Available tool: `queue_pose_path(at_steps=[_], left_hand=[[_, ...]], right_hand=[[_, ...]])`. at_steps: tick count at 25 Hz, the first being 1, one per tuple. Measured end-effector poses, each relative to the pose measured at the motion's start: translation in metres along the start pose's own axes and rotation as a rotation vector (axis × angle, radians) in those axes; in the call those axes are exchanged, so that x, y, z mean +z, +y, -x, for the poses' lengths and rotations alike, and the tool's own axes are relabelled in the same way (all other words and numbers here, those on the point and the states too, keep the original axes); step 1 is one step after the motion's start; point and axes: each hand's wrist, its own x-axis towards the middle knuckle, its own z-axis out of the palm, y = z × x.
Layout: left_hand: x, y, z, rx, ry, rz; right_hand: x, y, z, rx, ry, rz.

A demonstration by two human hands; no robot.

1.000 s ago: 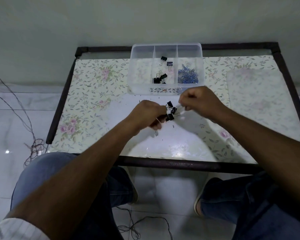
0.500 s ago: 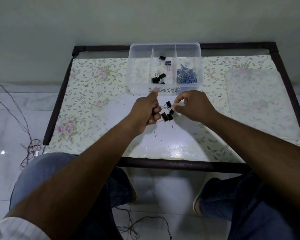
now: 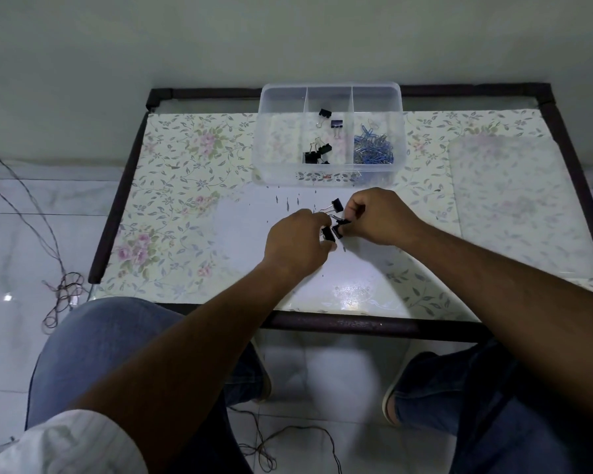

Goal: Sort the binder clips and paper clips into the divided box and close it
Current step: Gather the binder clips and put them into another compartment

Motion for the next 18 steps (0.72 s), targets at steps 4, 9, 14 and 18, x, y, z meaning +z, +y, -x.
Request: queue_pose_path(at_steps=[4, 9, 14, 18], left_hand=[[0.001, -0.001, -0.002, 0.006, 0.002, 0.028], [-0.023, 0.003, -0.017, -0.488, -0.220, 1.196], [-0.038, 0.007, -0.018, -0.562, -0.388, 1.642], [-0.041, 0.010, -0.018, -0.647, -0.338, 1.828]], right_hand=[[-0.008, -0.011, 0.003, 0.063, 0.049, -0.384], [-0.026, -0.017, 0.000, 0.200, -0.084, -1.073], [-0.035, -0.019, 0.004, 0.163, -0.392, -1.424], [-0.033, -0.026, 0.004, 0.217, -0.357, -1.440]])
